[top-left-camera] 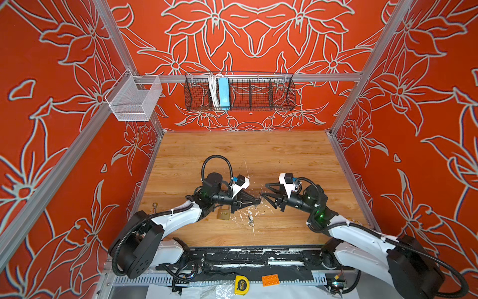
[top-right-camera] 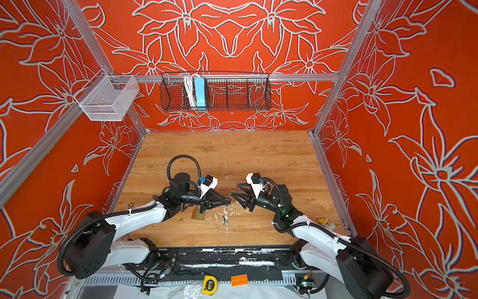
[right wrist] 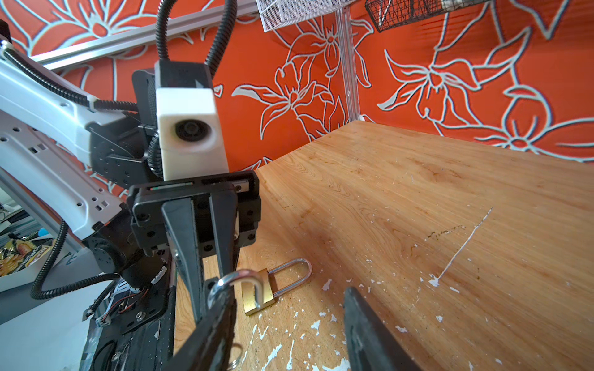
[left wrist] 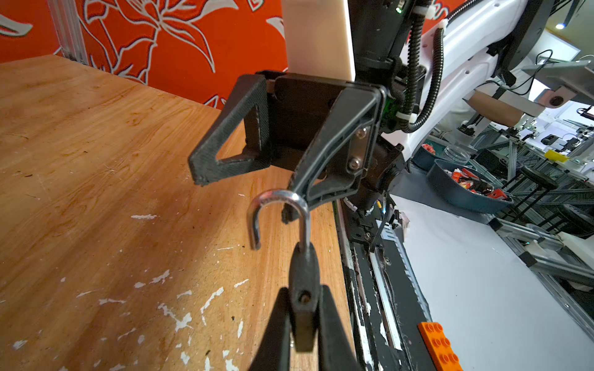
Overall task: Unlock with the key
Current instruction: 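Close the right gripper on the open shackle above the left gripper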
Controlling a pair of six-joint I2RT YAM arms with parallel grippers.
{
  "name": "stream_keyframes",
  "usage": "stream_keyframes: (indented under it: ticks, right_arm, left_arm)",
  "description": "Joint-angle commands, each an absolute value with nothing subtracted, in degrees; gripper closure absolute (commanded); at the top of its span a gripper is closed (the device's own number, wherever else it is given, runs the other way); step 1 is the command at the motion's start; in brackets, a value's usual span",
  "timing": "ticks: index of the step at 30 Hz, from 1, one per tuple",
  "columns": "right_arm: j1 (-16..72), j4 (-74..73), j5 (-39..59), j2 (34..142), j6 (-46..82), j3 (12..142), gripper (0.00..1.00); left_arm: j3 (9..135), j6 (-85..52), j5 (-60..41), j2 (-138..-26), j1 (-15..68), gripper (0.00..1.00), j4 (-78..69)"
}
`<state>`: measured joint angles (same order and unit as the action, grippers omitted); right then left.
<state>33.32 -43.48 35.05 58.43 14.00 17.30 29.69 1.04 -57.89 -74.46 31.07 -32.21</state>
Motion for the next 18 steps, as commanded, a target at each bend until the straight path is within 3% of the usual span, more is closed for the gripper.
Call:
stream_keyframes:
  ticks: [1, 18]
  right_arm:
    - [33.2, -43.8, 35.9, 58.4, 13.9, 19.4, 0.44]
    - [33.1, -42.8, 41.5, 62.0, 13.5, 21.6, 0.44]
  left_arm:
    - [31.7, 0.9, -61.1, -75.3, 30.8, 1.00, -34.7]
    - [30.3, 0.5, -59.4, -72.9, 30.8, 1.00, -35.9]
